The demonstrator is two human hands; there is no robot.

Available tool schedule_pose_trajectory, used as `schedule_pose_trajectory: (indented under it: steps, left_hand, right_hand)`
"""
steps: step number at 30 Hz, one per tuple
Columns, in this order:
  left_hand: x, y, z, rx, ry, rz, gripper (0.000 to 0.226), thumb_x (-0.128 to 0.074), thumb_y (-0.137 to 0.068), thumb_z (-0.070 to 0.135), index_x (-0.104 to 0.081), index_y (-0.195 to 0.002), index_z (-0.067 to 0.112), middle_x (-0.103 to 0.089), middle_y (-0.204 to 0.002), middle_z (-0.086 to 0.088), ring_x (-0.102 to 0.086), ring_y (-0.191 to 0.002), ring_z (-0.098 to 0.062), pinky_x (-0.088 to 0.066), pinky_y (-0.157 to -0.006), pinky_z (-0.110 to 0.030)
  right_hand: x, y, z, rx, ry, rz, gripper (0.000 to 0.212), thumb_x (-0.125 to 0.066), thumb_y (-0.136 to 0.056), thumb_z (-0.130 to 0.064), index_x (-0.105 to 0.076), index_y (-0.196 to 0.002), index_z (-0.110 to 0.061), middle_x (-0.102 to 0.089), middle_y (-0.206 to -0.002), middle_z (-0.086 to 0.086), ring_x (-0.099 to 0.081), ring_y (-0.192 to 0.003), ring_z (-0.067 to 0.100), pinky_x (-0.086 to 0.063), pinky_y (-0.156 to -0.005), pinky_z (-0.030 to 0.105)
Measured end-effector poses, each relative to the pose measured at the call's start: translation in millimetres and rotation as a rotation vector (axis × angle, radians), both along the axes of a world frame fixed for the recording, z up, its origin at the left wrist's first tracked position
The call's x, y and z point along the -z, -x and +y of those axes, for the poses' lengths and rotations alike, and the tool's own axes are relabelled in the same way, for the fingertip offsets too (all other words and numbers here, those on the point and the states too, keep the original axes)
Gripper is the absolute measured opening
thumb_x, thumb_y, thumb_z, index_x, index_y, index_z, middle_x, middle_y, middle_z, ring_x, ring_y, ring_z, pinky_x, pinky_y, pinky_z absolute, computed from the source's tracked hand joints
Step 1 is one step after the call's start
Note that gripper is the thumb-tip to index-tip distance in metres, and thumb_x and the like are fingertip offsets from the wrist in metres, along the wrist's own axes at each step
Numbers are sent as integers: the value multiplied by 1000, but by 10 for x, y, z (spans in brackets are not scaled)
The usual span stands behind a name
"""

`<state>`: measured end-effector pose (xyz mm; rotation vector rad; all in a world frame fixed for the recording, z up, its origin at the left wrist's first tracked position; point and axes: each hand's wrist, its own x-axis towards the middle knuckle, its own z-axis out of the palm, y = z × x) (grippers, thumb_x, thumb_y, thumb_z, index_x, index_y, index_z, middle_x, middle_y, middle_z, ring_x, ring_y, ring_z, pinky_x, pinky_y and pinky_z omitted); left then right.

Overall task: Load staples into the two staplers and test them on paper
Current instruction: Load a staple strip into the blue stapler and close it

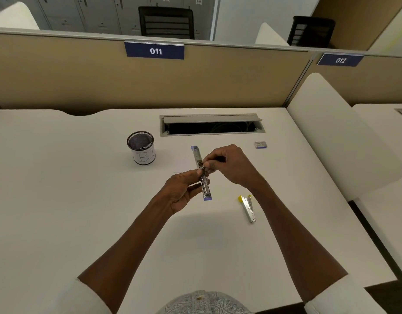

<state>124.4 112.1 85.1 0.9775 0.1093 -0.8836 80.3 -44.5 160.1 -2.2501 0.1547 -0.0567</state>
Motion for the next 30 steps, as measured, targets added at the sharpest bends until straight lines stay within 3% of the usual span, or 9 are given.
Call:
schedule_pose_trajectory:
  steps: [4,7,12,20,24,26,30]
  left_hand:
    - [0,-3,11,-65,22,70,14,-66,-90,11,-76,-92,2,-75,-91,-13,-73,-76,-20,-60,-67,-26]
    - [-24,-23,4,-109,46,105,14,-66,-89,11,-73,-96,1,-74,-91,-13,-73,-78,-20,-61,-73,-27]
    - [-80,-68,-13,-138,41,90,12,-65,-90,10,-73,-94,3,-75,-93,-10,-73,-80,-15,-60,-68,-23]
    - [-31,-45,3,-129,25,92,13,-65,-89,12,-73,-97,4,-75,-95,-9,-73,-82,-15,-58,-64,-22]
    - [-18,-51,12,-96,34,95,16,-64,-90,13,-72,-101,4,-75,-96,-9,-73,-83,-16,-59,-65,-23]
    - [-37,-59,25,-64,59,106,20,-66,-87,14,-72,-102,3,-74,-93,-9,-72,-77,-16,-59,-64,-24]
    - [-71,-61,45,17,94,106,33,-71,-77,18,-71,-105,1,-73,-93,-6,-69,-73,-15,-59,-68,-24]
  right_hand:
    - [35,22,15,13,-28,1,5,-69,-85,-4,-73,-87,-5,-69,-72,-4,-65,-63,-3,-50,-63,9]
    - [76,49,67,-12,50,-60,6,-71,-83,-4,-73,-83,-10,-63,-75,-9,-60,-68,-1,-45,-62,6]
    - [156,109,147,-70,107,-184,2,-70,-81,1,-69,-79,-1,-62,-82,6,-58,-76,15,-50,-72,26]
    - [185,132,112,-117,96,-155,6,-72,-82,-1,-72,-86,3,-62,-90,14,-60,-79,22,-50,-69,29]
    - [177,131,68,-147,63,-90,6,-71,-83,-5,-75,-88,-3,-66,-91,10,-63,-83,23,-52,-75,33]
    - [183,99,48,-67,9,-105,7,-70,-85,-6,-75,-89,-6,-69,-91,7,-65,-81,19,-55,-74,34]
    - [195,-43,-12,293,-115,-168,19,-64,-91,-18,-71,-107,-9,-72,-99,4,-66,-80,14,-57,-69,32]
